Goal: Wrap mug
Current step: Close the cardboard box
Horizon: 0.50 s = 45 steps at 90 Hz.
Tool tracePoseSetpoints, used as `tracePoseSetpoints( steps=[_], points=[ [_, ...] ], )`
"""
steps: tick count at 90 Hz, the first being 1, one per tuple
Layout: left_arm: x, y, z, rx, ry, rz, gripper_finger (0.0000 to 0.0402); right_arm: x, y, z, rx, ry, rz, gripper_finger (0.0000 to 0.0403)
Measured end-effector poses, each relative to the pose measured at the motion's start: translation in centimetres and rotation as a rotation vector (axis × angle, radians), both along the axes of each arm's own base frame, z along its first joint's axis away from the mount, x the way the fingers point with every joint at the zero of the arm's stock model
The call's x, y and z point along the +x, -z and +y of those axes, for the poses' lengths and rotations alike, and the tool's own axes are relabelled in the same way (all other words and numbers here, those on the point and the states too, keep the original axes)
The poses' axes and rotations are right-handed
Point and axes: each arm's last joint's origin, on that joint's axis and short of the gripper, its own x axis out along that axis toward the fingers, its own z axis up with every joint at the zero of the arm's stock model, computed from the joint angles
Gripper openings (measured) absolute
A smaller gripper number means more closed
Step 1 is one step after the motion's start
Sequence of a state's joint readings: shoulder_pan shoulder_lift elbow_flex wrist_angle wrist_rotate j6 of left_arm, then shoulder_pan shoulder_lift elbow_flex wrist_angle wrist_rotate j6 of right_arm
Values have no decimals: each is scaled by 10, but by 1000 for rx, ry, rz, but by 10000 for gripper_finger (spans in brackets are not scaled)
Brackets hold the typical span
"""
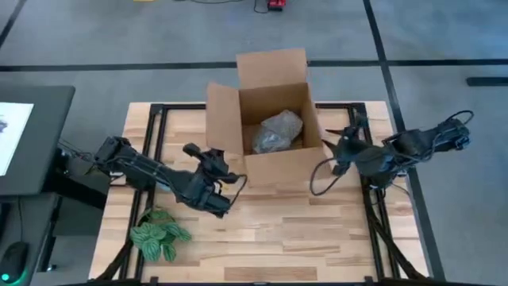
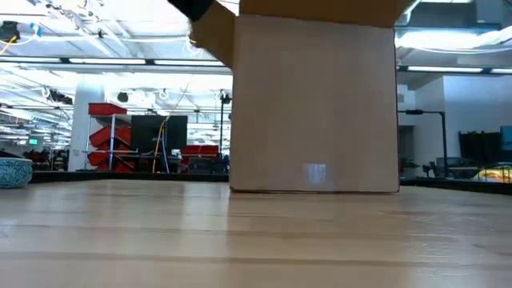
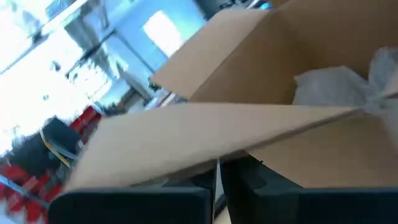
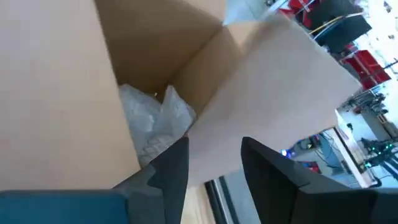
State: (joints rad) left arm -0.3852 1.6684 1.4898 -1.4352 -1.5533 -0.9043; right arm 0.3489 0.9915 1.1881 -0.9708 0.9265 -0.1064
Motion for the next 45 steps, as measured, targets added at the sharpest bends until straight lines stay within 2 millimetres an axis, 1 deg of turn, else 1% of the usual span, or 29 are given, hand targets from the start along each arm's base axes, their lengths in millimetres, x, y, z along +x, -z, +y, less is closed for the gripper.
tracePoseSetpoints(
  steps=[13, 20, 25, 35, 45],
  points=[
    [7, -9, -4, 22, 6, 70, 0, 24, 13, -5, 67, -46, 114, 136],
    [15, -10, 0, 16, -6, 124, 0, 38, 18, -11, 106, -56, 142, 136],
    [22, -9, 5, -28, -1, 191, 0, 44, 22, -14, 120, -56, 168, 136],
    [37, -5, 12, -105, 49, 312, 0, 53, 26, -20, 104, -48, 196, 136],
    [48, -8, 17, -149, 120, 370, 0, 55, 23, -22, 85, -63, 174, 136]
  ],
)
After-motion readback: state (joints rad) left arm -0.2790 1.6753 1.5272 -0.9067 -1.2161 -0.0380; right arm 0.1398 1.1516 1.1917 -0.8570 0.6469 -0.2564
